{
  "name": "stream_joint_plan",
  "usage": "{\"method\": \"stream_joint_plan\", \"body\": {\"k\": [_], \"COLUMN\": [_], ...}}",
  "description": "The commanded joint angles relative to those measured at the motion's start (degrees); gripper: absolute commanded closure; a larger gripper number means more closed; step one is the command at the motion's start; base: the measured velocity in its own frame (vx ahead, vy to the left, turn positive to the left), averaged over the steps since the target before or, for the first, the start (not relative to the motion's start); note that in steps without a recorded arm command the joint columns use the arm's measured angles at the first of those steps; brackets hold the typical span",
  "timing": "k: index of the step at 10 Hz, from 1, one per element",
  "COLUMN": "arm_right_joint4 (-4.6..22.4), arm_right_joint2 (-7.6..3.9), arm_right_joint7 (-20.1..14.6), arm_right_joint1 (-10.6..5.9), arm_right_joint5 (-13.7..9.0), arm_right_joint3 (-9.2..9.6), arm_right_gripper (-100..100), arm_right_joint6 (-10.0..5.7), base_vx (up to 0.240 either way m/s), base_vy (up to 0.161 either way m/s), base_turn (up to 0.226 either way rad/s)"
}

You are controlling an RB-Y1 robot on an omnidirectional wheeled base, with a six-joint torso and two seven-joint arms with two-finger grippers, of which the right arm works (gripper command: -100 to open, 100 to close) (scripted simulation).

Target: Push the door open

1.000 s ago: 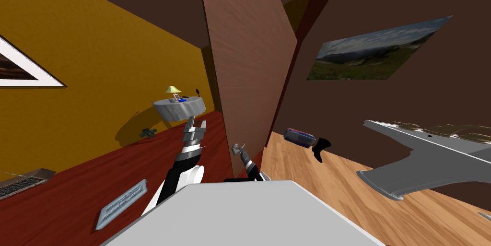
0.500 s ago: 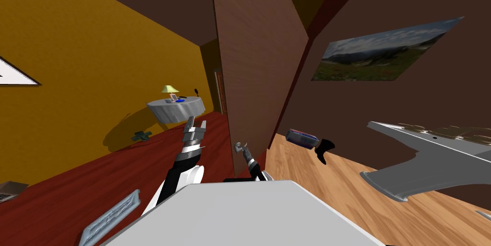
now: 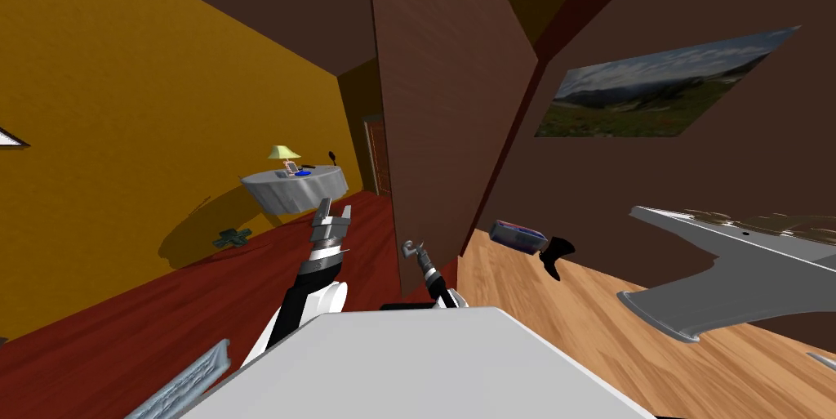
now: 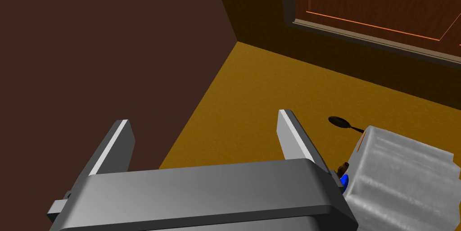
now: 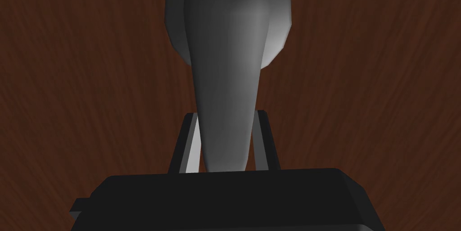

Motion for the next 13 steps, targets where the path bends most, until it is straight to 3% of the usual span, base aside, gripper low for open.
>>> {"method": "stream_joint_plan", "body": {"k": [1,8,13], "arm_right_joint4": [0.29,1.19,1.97], "arm_right_joint2": [-0.68,0.39,2.46], "arm_right_joint7": [0.08,0.9,1.62], "arm_right_joint1": [-0.48,-1.0,-1.45], "arm_right_joint5": [-0.62,-1.78,-2.77], "arm_right_joint3": [-2.07,-6.68,-10.66], "arm_right_gripper": [100,100,100], "arm_right_joint6": [-0.12,-0.31,-0.48], "base_vx": [0.102,0.106,0.114], "base_vy": [0.147,0.134,0.182], "base_turn": [-0.048,-0.046,-0.072]}}
